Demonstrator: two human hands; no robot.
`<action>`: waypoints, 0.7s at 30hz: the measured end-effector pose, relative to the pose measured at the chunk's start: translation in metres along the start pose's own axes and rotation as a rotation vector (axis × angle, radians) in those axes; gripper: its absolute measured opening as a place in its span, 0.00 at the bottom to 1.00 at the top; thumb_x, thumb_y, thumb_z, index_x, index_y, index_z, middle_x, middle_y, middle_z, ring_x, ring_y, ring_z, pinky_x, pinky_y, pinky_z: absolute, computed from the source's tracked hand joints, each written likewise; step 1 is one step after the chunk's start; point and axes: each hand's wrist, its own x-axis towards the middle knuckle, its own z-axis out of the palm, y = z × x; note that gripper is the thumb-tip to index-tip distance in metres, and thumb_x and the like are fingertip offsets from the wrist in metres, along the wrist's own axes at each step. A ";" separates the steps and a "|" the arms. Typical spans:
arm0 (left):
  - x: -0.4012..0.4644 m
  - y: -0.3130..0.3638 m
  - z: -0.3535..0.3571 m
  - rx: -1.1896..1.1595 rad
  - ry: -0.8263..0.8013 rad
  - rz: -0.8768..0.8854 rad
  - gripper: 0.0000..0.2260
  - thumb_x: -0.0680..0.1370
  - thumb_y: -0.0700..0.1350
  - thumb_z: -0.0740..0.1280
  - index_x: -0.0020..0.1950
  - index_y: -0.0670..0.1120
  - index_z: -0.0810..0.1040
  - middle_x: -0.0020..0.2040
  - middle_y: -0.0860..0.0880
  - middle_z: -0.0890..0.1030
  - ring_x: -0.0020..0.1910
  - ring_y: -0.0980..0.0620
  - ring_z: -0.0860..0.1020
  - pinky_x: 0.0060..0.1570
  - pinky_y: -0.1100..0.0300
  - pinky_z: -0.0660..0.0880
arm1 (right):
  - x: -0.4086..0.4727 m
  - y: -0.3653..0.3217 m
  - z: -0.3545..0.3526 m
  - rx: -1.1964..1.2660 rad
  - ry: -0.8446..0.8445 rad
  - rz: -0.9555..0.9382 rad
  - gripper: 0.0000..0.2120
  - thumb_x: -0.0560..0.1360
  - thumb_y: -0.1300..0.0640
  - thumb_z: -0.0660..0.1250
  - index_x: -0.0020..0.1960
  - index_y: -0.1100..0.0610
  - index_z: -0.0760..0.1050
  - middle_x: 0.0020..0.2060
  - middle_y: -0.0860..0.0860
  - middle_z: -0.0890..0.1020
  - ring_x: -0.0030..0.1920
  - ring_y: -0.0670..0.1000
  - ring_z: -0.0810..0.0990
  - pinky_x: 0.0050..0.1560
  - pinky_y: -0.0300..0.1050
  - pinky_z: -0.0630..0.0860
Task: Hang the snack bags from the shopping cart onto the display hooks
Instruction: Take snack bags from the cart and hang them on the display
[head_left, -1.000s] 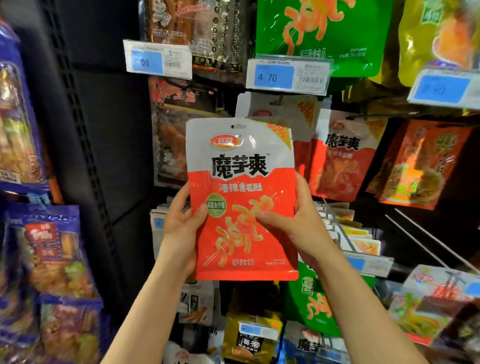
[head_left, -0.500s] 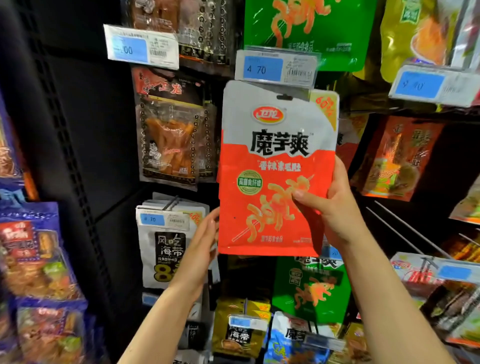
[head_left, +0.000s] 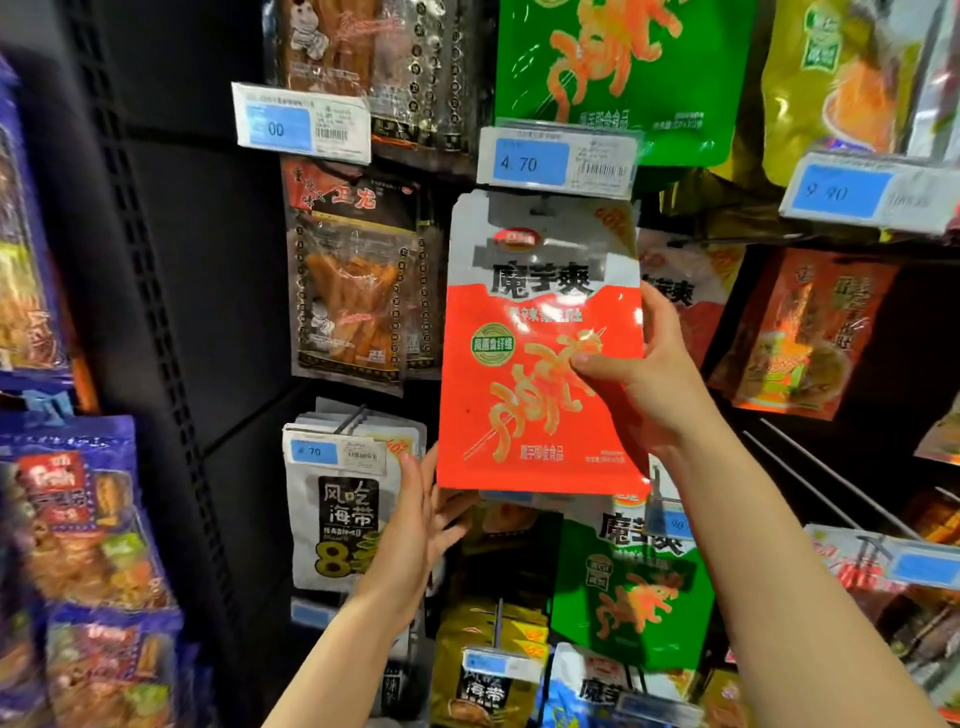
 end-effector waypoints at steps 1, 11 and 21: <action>0.000 0.001 0.001 0.006 0.015 0.011 0.25 0.73 0.67 0.46 0.66 0.65 0.67 0.59 0.56 0.81 0.59 0.56 0.78 0.67 0.50 0.68 | 0.008 0.003 0.002 -0.050 0.027 -0.006 0.40 0.66 0.71 0.74 0.71 0.49 0.62 0.54 0.50 0.80 0.52 0.51 0.82 0.49 0.50 0.80; -0.009 -0.004 0.014 0.539 -0.049 0.084 0.26 0.78 0.53 0.64 0.73 0.63 0.56 0.71 0.61 0.65 0.68 0.64 0.66 0.67 0.64 0.65 | 0.069 0.057 0.019 -0.543 0.249 0.134 0.31 0.67 0.57 0.76 0.65 0.59 0.65 0.56 0.59 0.79 0.57 0.61 0.78 0.59 0.56 0.74; 0.028 -0.022 0.025 0.853 0.269 0.391 0.11 0.76 0.48 0.70 0.51 0.63 0.72 0.51 0.58 0.72 0.48 0.61 0.73 0.42 0.63 0.68 | 0.038 0.064 -0.006 -0.636 0.223 0.081 0.31 0.72 0.60 0.72 0.71 0.55 0.62 0.32 0.43 0.76 0.37 0.45 0.76 0.46 0.44 0.71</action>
